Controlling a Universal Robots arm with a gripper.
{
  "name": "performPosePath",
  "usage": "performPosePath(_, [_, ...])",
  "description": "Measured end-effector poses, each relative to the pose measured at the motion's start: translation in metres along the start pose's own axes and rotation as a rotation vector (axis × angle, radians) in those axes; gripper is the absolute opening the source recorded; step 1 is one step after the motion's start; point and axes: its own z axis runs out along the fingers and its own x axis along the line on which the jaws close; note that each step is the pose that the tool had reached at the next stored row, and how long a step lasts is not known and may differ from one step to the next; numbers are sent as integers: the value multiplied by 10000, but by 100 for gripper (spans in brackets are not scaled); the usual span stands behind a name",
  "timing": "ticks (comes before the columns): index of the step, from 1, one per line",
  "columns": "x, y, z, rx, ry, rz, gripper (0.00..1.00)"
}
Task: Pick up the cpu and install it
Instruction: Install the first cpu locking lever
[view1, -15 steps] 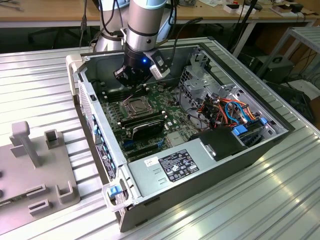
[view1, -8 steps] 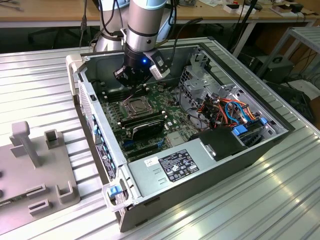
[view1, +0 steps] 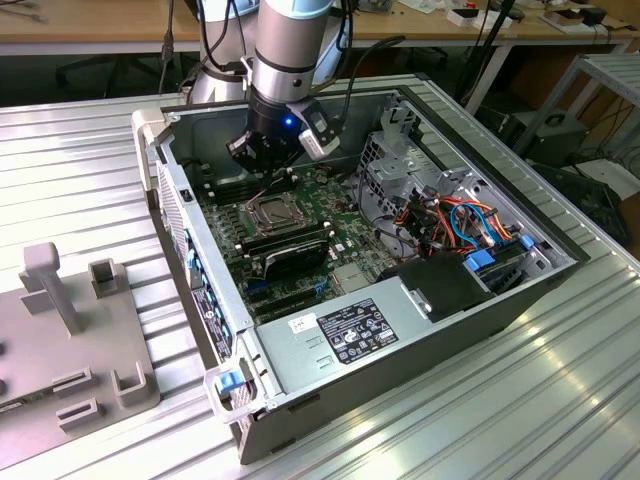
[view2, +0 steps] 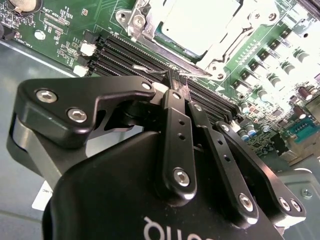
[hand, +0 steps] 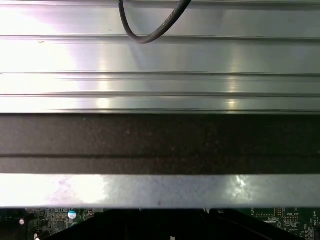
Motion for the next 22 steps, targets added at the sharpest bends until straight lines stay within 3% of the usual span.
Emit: performPosePath(22, [-77, -8, 119, 3, 1, 1, 11])
